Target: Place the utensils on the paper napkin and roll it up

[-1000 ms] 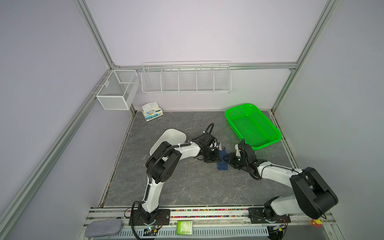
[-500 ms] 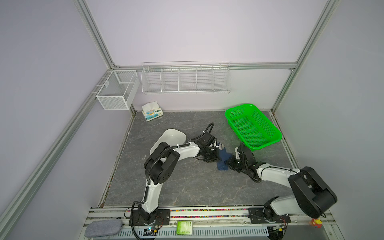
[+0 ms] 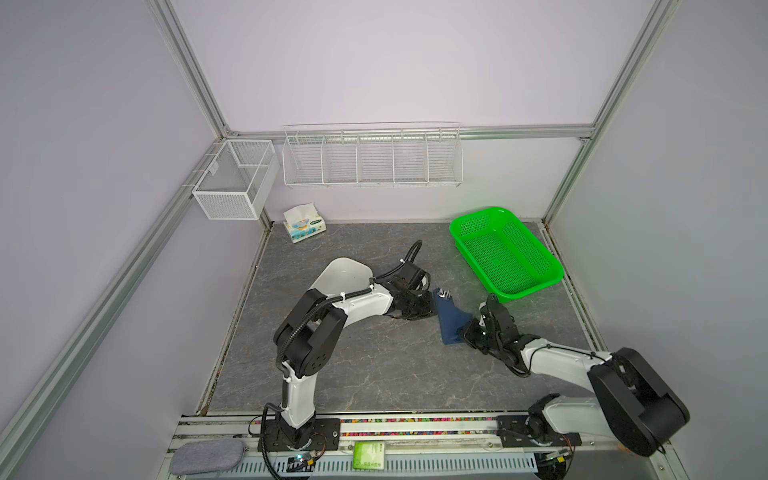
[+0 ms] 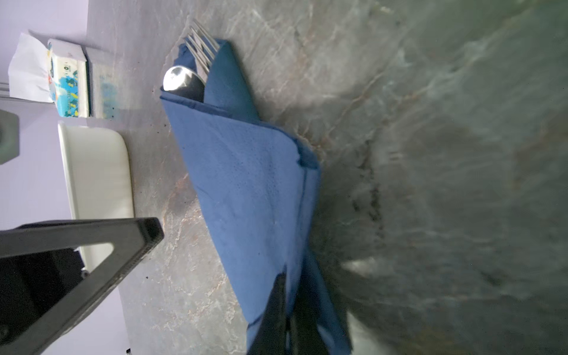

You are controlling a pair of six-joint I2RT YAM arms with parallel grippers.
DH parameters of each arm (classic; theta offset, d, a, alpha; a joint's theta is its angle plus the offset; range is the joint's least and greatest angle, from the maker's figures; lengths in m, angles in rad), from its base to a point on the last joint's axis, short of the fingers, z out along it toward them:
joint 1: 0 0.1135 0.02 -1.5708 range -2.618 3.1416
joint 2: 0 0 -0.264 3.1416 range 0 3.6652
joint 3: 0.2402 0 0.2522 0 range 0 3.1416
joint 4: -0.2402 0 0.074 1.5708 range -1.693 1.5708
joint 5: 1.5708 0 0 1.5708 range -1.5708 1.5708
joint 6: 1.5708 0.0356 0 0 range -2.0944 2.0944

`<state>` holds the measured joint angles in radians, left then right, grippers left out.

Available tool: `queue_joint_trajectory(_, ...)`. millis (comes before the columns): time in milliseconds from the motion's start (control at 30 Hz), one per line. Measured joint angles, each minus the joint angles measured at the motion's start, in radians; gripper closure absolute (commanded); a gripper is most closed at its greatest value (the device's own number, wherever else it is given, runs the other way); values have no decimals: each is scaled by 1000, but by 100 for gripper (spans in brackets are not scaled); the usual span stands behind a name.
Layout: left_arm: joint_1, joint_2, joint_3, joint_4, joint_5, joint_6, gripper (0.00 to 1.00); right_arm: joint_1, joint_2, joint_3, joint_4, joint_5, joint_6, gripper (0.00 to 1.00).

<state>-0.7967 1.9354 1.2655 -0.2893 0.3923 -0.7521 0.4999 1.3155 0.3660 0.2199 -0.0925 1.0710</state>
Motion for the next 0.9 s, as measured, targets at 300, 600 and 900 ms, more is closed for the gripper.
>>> queue_joint_trajectory(300,0,0,-1,23,32,-5,83,0,-15,-7,-3,18,6,94)
queue_joint_trajectory(600,-24,11,5,90,122,-14,85,0,-19,-7,-17,24,6,94)
queue_joint_trajectory(900,-63,135,94,80,169,-12,88,0,-19,-7,-18,24,6,94)
